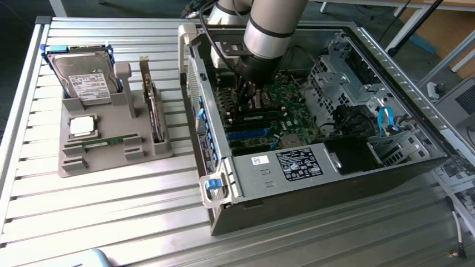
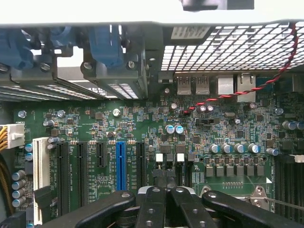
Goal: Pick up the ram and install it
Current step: 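Press down the ram until it locks into place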
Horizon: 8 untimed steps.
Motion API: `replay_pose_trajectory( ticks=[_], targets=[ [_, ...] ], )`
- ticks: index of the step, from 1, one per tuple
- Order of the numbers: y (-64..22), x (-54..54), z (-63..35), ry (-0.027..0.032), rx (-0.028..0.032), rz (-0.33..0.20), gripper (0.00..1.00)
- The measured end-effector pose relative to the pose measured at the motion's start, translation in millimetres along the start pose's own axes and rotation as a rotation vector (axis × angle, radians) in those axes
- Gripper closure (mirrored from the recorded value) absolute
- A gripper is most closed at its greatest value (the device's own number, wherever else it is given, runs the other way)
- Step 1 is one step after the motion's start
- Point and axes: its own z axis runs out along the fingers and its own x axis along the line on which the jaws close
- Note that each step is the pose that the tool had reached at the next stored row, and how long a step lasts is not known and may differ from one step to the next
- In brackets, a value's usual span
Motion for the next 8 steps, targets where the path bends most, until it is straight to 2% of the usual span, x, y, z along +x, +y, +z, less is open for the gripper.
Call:
replay_pose_trajectory(
  ticks=[8],
  targets=[
    [0.0,0.0,1.3,0.0002,-0.0001,0.000,0.89]
  ],
)
